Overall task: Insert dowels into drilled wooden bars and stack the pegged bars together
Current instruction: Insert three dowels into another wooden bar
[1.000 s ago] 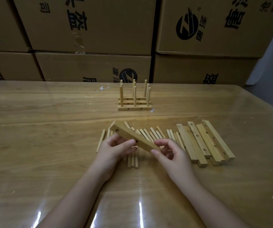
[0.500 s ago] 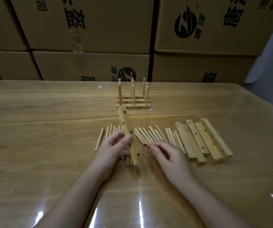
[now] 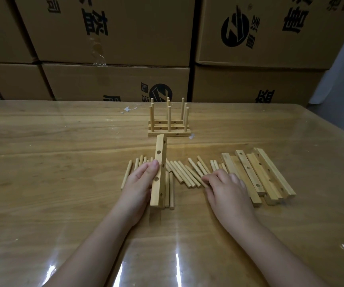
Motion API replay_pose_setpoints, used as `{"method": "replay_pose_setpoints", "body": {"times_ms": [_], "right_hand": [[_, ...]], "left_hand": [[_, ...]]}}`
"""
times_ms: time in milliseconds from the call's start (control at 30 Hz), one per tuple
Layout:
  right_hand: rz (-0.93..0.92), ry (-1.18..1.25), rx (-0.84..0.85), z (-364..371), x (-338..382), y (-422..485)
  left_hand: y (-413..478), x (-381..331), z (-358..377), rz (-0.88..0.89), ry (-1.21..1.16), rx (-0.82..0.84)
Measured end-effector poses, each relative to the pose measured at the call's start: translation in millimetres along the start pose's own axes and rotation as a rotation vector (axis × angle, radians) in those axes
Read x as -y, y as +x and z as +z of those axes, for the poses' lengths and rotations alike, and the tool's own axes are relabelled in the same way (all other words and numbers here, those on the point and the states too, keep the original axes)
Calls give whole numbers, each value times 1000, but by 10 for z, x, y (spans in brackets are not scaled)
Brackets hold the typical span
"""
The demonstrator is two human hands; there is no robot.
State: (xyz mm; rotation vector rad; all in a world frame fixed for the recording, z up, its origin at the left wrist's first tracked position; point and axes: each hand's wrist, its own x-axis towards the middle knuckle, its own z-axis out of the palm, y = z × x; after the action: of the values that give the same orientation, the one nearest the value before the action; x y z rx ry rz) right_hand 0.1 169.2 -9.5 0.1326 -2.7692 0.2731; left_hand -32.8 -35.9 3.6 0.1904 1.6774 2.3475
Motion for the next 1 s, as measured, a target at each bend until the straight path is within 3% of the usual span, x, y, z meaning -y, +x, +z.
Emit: {"method": "replay_pose_setpoints", "body": {"times_ms": [567,800,1000], "right_hand": [[39,12,48,-11,57,-11],[177,544,-82,-38,39,24],[191,823,-101,-30,32,34]], "left_hand": [[23,6,9,-18,141,2],[28,0,12,-35,156,3],[16,21,20,-4,197,15]]}}
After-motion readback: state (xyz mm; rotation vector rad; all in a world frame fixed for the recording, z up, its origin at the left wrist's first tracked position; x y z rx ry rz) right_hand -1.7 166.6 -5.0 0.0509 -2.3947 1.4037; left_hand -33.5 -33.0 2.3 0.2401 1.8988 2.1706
